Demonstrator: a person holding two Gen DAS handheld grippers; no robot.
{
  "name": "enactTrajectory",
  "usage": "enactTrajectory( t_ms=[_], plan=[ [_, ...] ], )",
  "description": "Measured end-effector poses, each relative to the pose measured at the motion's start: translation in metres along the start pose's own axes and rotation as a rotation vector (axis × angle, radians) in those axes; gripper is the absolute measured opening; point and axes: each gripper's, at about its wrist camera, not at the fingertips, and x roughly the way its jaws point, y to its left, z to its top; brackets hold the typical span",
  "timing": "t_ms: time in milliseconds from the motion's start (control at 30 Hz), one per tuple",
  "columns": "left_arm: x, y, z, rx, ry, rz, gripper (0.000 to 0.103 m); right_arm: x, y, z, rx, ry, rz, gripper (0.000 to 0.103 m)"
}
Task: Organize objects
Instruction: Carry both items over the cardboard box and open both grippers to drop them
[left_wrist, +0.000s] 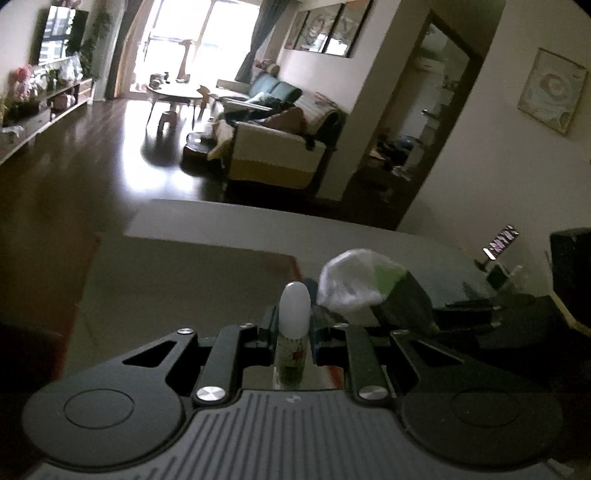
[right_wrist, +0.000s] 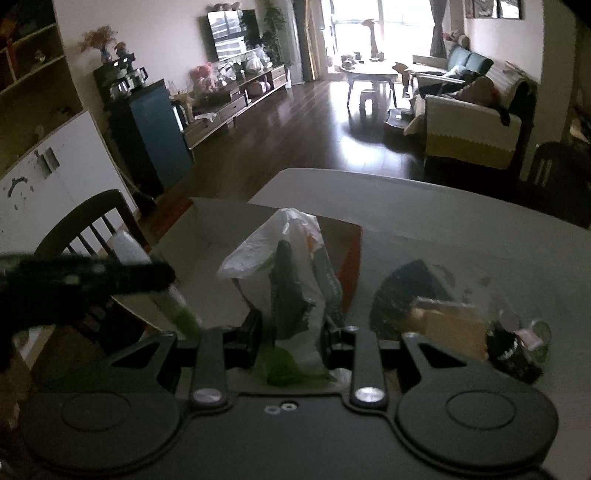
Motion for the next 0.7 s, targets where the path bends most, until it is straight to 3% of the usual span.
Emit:
enactTrajectory(
  t_ms=[267,700],
  plan=[
    [0.028,0.051,0.013,-0.026,0.068,0.075,0.016,0.044,0.029,0.012,-0.078,0.059,-0.029,0.031],
    [0.086,0.09,0.009,0.073,0.232,0.138,0.016,0.116,0.059,0.01,-0.198,0.187,-0.099,0.031]
  ],
)
